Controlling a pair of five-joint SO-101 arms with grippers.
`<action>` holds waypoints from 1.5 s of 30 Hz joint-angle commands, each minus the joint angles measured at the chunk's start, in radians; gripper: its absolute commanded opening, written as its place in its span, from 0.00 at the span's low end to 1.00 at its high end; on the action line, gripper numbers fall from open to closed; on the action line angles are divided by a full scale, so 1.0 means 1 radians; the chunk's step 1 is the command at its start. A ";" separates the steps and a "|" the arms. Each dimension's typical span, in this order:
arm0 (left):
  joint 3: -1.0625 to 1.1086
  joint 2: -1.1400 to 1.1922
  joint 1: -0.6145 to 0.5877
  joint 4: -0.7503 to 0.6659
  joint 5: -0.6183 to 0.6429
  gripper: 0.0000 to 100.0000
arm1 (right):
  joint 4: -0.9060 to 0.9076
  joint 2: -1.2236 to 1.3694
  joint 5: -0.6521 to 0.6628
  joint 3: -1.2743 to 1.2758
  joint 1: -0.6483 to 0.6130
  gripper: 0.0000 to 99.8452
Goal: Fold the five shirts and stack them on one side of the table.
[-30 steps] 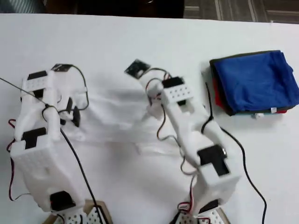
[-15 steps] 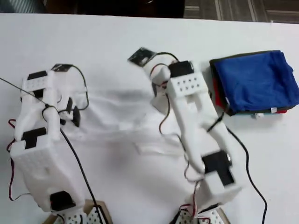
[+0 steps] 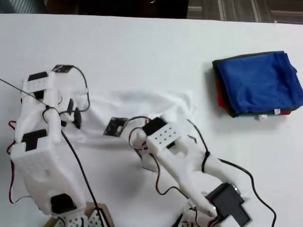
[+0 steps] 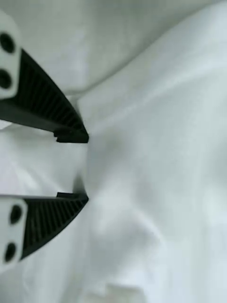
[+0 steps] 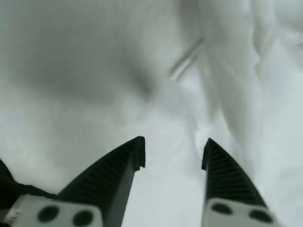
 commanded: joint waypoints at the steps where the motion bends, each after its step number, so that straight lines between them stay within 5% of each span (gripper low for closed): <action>1: -0.013 0.006 -0.009 -0.049 0.009 0.19 | -0.081 0.044 0.002 0.006 0.012 0.20; 12: -0.013 0.006 -0.009 -0.049 0.009 0.19 | -0.202 0.229 0.003 -0.006 0.088 0.19; 17: -0.013 0.006 -0.009 -0.049 0.009 0.19 | -0.202 0.229 0.002 -0.052 0.102 0.00; 29: -0.013 0.006 -0.009 -0.049 0.009 0.19 | 0.013 0.136 0.011 -0.178 0.139 0.02; 45: -0.013 0.006 -0.009 -0.049 0.009 0.19 | 0.145 -0.171 0.086 -0.035 0.113 0.02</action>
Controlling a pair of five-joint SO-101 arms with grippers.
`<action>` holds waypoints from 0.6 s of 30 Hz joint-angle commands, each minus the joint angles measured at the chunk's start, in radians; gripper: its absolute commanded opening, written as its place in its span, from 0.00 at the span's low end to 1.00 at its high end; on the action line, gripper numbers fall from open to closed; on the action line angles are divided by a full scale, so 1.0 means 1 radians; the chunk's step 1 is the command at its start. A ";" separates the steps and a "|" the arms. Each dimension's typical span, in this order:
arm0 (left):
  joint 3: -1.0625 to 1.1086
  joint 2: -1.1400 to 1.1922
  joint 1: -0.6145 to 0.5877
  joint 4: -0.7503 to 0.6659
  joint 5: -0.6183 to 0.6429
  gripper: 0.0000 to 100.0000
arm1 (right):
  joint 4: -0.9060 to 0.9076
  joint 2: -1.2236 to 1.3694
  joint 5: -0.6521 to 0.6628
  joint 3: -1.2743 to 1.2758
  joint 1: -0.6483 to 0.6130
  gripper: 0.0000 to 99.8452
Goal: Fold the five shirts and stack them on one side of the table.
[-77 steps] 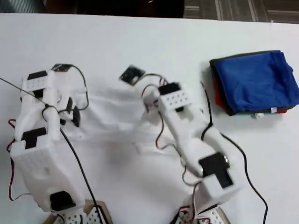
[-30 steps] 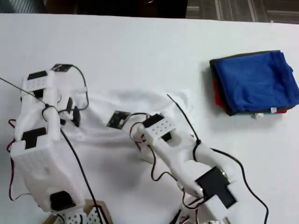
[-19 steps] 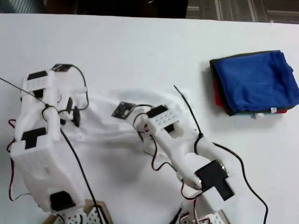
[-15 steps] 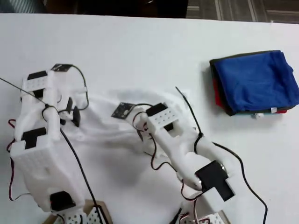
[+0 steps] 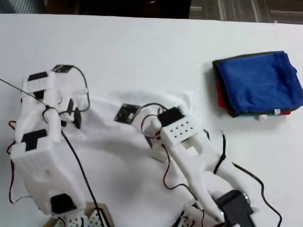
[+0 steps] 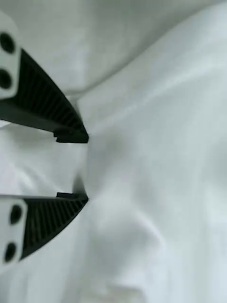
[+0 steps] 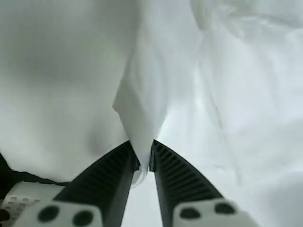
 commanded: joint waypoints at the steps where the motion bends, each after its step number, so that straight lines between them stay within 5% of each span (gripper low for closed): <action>1: -0.013 0.006 -0.009 -0.048 0.009 0.19 | 0.015 -0.074 0.012 0.046 -0.038 0.02; 7: -0.015 0.006 -0.008 -0.048 0.009 0.19 | -0.059 -0.105 0.006 0.103 -0.090 0.02; 18: -0.015 0.006 -0.008 -0.048 0.009 0.19 | -0.108 -0.004 0.126 -0.028 0.036 0.02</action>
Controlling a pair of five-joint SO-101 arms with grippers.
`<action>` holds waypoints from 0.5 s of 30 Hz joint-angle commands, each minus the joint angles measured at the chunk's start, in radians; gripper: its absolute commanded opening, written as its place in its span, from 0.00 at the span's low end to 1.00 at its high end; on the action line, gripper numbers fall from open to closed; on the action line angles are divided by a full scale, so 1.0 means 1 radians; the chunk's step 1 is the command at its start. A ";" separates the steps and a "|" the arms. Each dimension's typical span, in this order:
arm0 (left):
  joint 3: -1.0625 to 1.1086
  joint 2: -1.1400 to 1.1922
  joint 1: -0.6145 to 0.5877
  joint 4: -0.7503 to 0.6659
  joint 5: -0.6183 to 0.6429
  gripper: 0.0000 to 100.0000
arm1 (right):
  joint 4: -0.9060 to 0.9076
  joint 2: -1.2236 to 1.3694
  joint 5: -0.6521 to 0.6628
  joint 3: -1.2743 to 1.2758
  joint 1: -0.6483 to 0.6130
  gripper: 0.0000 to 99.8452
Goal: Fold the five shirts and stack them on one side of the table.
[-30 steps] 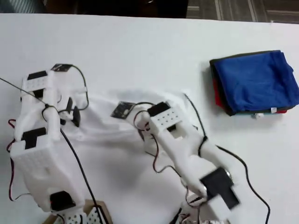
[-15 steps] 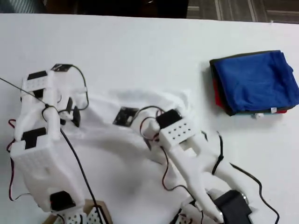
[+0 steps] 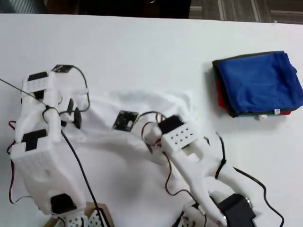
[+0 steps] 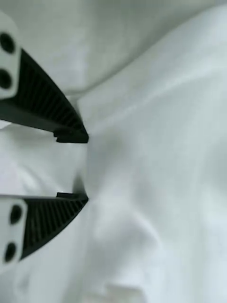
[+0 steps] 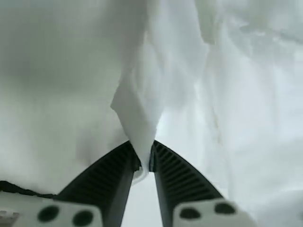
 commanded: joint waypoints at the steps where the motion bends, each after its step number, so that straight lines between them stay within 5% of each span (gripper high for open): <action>1: -0.015 0.006 -0.008 -0.048 0.009 0.19 | 0.024 0.050 0.066 -0.140 0.061 0.02; 15: -0.015 0.006 -0.008 -0.048 0.009 0.19 | 0.205 0.677 0.193 -0.911 0.156 0.02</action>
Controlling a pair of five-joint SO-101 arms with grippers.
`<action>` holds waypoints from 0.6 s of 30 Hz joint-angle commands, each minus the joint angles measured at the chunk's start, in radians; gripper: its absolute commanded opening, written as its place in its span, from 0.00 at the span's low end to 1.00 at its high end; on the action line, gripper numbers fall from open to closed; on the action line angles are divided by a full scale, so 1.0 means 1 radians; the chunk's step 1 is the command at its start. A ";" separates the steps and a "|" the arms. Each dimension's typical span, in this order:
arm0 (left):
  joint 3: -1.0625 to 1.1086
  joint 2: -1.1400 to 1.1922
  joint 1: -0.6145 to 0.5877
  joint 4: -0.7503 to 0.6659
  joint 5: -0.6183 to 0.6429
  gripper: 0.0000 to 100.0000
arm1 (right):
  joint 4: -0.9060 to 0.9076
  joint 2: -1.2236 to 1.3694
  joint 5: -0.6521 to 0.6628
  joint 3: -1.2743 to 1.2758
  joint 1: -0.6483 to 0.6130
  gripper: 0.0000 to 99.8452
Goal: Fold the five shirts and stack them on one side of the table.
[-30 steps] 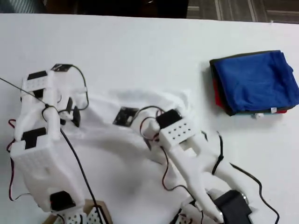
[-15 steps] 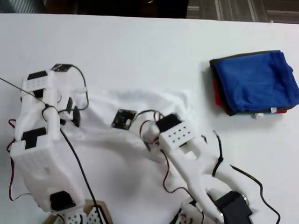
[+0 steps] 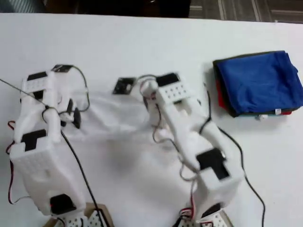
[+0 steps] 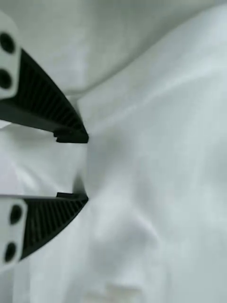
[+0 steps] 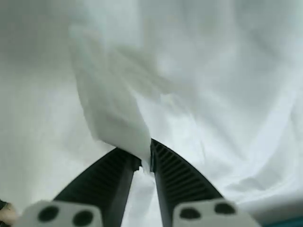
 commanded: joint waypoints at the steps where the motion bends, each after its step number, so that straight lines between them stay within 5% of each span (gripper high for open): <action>1: -0.015 0.006 -0.008 -0.048 0.009 0.19 | 0.054 0.127 0.005 -0.239 0.024 0.02; 13: -0.015 0.006 -0.008 -0.048 0.009 0.19 | 0.203 0.458 0.003 -0.687 0.024 0.03; 18: -0.015 0.006 -0.008 -0.048 0.008 0.19 | 0.265 0.492 -0.074 -0.790 0.033 0.16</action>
